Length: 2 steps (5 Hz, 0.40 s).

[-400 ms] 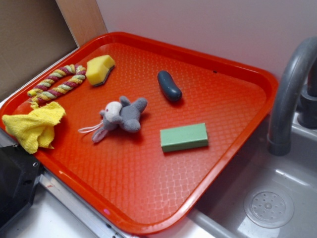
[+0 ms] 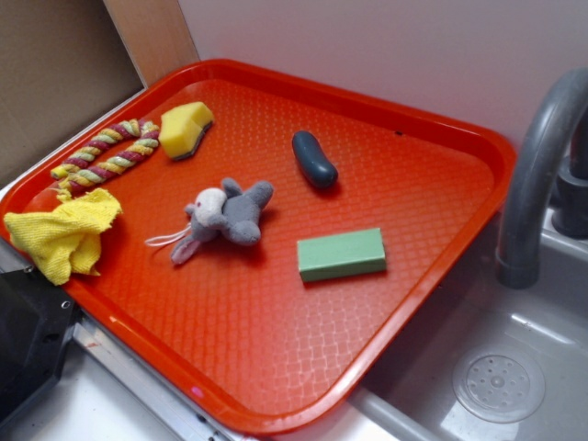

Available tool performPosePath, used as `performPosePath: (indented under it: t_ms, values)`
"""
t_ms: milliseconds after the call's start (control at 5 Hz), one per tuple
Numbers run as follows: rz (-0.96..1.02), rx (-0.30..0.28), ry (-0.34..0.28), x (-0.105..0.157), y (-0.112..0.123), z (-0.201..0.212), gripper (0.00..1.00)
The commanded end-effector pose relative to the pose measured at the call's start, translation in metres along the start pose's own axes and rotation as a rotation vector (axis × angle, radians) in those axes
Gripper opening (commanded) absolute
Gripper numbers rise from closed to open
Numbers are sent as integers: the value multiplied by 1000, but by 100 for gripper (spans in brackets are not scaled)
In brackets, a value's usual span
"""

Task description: Grab the green block.

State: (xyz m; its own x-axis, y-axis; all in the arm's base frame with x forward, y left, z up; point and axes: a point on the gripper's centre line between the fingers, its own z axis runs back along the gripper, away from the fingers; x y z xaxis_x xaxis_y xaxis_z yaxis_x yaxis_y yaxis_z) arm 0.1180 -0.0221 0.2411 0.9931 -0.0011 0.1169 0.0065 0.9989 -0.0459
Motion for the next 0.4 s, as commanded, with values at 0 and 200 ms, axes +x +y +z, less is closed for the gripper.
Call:
performPosePath:
  t_ms: [0, 200]
  values:
    - [-109, -15, -181, 42, -34, -33, 100]
    - [-247, 20, -184, 54, -61, -56, 100]
